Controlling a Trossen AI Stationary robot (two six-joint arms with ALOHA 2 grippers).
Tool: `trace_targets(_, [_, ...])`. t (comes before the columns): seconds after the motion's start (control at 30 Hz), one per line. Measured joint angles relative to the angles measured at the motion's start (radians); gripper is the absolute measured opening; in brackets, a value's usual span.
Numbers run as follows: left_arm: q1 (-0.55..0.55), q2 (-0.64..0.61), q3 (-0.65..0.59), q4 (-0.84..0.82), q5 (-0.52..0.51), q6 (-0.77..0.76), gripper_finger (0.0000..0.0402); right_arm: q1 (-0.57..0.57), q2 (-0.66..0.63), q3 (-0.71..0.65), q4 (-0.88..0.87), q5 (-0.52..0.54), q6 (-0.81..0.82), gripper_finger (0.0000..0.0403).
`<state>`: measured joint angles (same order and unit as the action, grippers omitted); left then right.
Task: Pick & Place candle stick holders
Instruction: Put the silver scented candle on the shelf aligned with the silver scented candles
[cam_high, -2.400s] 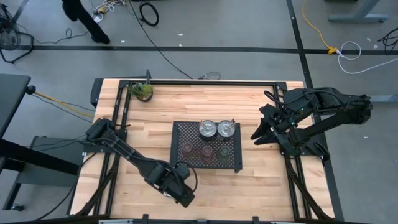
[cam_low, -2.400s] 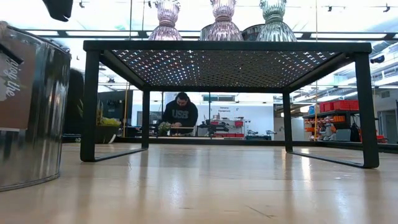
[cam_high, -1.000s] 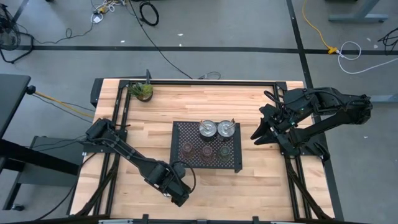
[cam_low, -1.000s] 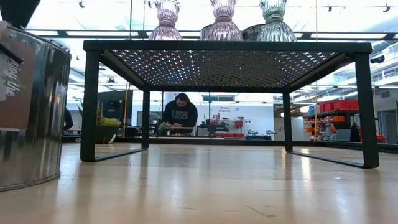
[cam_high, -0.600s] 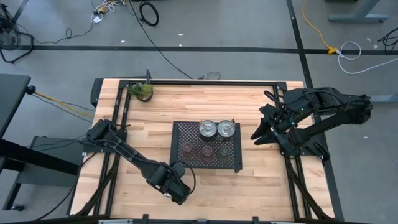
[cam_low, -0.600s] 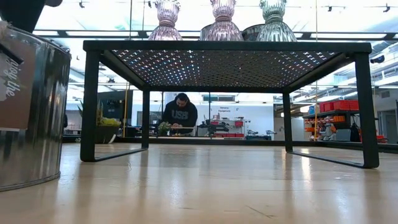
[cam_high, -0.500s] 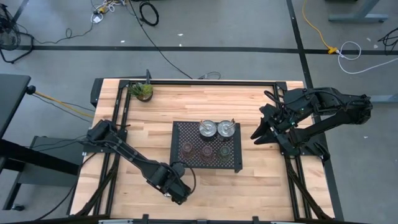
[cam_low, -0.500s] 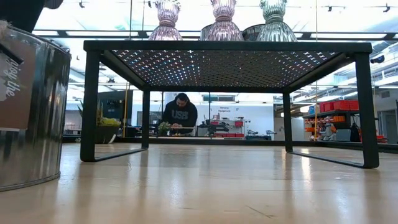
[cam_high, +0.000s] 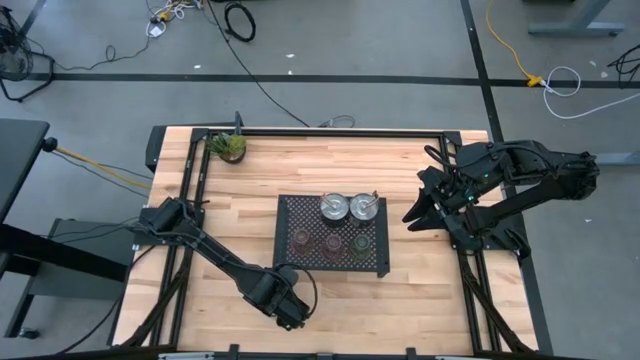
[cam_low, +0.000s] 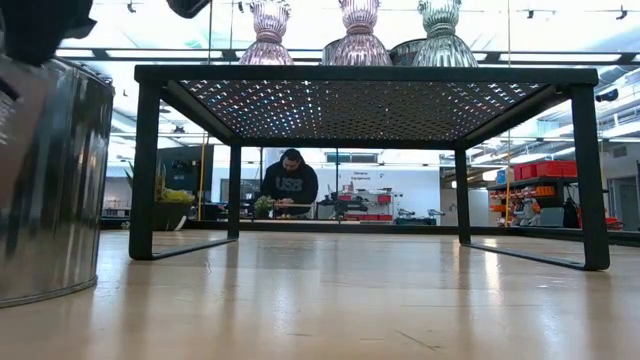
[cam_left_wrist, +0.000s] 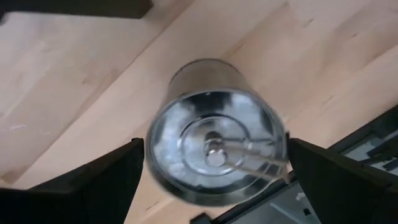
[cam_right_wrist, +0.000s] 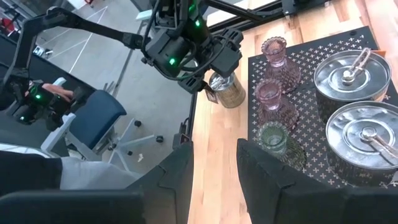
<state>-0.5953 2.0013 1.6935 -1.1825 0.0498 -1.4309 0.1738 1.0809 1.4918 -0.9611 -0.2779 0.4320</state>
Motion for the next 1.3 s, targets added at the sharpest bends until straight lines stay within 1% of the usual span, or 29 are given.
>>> trace_targets(0.3, [-0.001, 0.044, 0.0, 0.009, 0.009, 0.01, 0.04, 0.0, 0.0, 0.0, 0.0, 0.0, 0.0, 0.0123])
trace_targets(0.43, [-0.003, 0.045, 0.0, 0.009, 0.013, 0.014, 0.0399, 0.0, 0.0, 0.0, 0.0, 0.0, 0.0, 0.0123])
trace_targets(0.6, [-0.006, 0.04, 0.0, 0.012, -0.06, 0.012, 0.0399, 0.0, 0.0, 0.0, 0.0, 0.0, -0.001, 0.0123])
trace_targets(0.73, [-0.006, 0.04, 0.0, 0.013, -0.081, -0.005, 0.0399, 0.0, 0.0, 0.0, 0.0, 0.0, -0.001, 0.0123])
trace_targets(0.9, [-0.006, 0.04, 0.0, 0.022, -0.017, 0.007, 0.0399, 0.0, 0.0, 0.0, 0.001, 0.0, -0.001, 0.0123])
trace_targets(1.3, [-0.011, 0.043, 0.0, 0.06, -0.027, 0.014, 0.0399, 0.0, 0.0, 0.0, 0.001, 0.0, 0.0, 0.0123])
